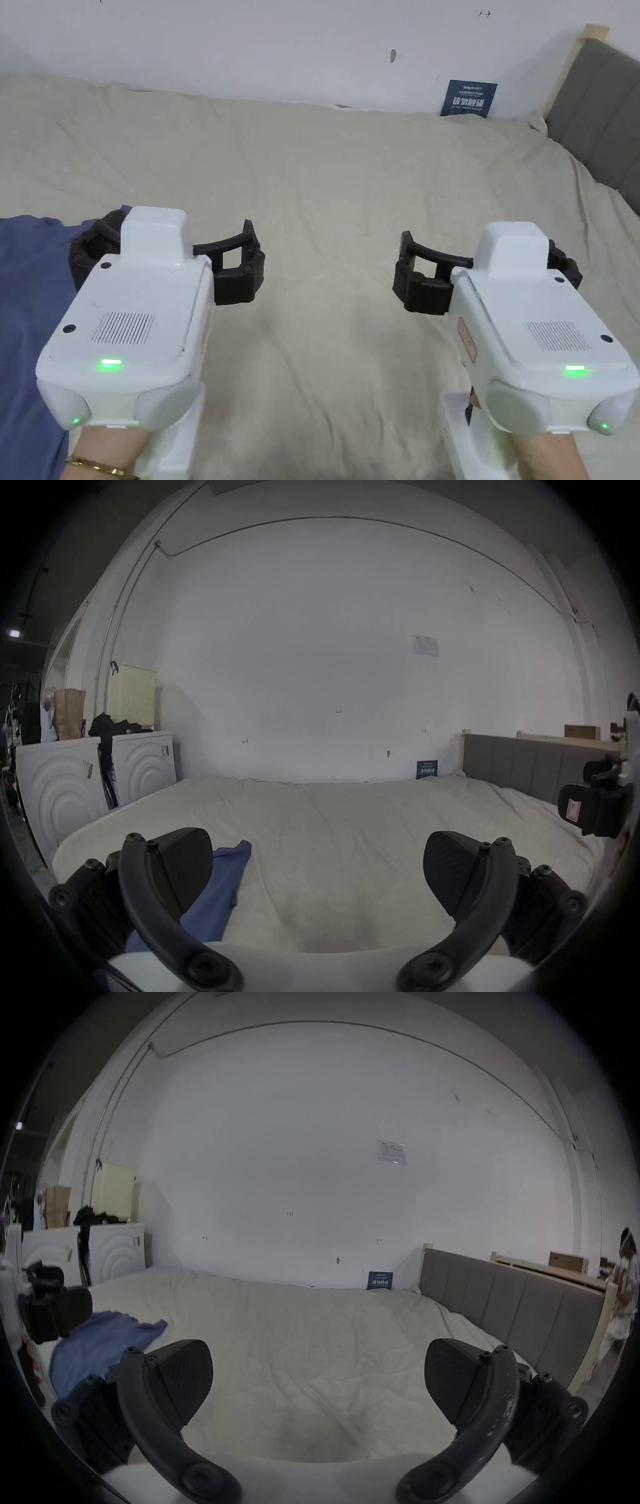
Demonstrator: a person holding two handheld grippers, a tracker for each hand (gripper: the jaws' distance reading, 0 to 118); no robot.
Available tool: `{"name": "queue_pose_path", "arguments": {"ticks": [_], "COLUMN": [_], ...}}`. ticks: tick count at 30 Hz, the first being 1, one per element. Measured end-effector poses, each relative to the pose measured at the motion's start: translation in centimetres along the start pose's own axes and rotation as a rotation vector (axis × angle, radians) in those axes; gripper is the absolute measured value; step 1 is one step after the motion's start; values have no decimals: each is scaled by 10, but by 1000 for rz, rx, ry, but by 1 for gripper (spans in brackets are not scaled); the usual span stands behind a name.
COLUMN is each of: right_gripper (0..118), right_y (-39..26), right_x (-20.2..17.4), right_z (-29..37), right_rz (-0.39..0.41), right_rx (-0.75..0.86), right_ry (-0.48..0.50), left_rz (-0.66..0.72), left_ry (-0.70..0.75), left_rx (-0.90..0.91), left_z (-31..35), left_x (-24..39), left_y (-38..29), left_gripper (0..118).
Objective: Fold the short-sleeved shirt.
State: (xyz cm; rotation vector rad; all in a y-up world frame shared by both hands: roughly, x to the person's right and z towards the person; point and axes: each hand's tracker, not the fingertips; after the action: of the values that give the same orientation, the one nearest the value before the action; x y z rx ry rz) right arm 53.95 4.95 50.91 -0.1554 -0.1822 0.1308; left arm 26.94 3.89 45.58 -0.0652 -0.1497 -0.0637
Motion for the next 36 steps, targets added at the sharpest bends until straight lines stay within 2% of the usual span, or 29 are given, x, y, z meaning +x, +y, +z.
{"name": "queue_pose_path", "arguments": {"ticks": [1, 2, 3, 5, 6, 8, 9, 10, 12, 14, 16, 17, 18, 19, 21, 23, 24, 25, 27, 29, 31, 33, 36], "right_gripper": [118, 118, 118, 118, 118, 118, 118, 118, 118, 118, 118, 118, 118, 118, 118, 118, 118, 118, 118, 118, 118, 118, 118], "right_y": [1, 3, 7, 16, 16, 10, 5, 1, -2, -1, 3, 9, 20, 33, 67, 83, 82, 79, 69, 56, 44, 36, 25], "right_x": [-1, -1, -3, -8, -15, -26, -26, -27, -26, -22, -20, -21, -20, -21, -12, 8, 18, 25, 34, 37, 31, 29, 24], "right_z": [0, -3, -7, -15, -17, -19, -19, -17, -18, -17, -15, -14, -11, -9, -6, -8, -9, -7, -3, 0, 6, 8, 5], "right_rz": [40, 120, 237, 621, 857, 1305, 1479, 1613, 1777, 1847, 1868, 1832, 1678, 1496, 979, 519, 333, 182, -63, -191, -262, -272, -226], "right_rx": [-8, -27, -52, -68, -28, 95, 185, 253, 313, 343, 358, 353, 314, 244, 58, -31, -57, -58, -40, -10, 10, -1, 11], "right_ry": [-9, -11, -17, -22, -53, -93, -86, -80, -59, -18, -29, -36, -27, 2, 110, 178, 199, 228, 202, 154, 112, 97, 76], "left_rz": [-50, -144, -292, -719, -937, -1278, -1410, -1518, -1657, -1771, -1802, -1769, -1677, -1557, -1176, -777, -577, -412, -158, -13, 74, 125, 113], "left_ry": [5, 8, 18, 55, 86, 110, 97, 81, 56, 7, -13, -30, -58, -74, -116, -160, -159, -150, -127, -79, -55, -37, -21], "left_rx": [-11, -29, -54, -18, 58, 221, 290, 353, 456, 501, 506, 486, 444, 394, 248, 117, 69, 37, 11, 24, 19, 19, 27], "left_z": [-1, -4, -6, -10, -11, -13, -13, -12, -10, -10, -9, -8, -7, -6, -6, -12, -15, -18, -19, -17, -13, -9, -5], "left_x": [1, 3, 7, 16, 21, 27, 28, 29, 30, 30, 26, 26, 27, 26, 27, 19, 13, 7, -1, -6, -5, -6, -2], "left_y": [0, 1, 3, 4, 2, -2, -3, -4, -10, -14, -17, -15, -11, -5, 17, 39, 46, 49, 51, 45, 39, 33, 27], "left_gripper": [118, 118, 118, 118, 118, 118, 118, 118, 118, 118, 118, 118, 118, 118, 118, 118, 118, 118, 118, 118, 118, 118, 118]}}
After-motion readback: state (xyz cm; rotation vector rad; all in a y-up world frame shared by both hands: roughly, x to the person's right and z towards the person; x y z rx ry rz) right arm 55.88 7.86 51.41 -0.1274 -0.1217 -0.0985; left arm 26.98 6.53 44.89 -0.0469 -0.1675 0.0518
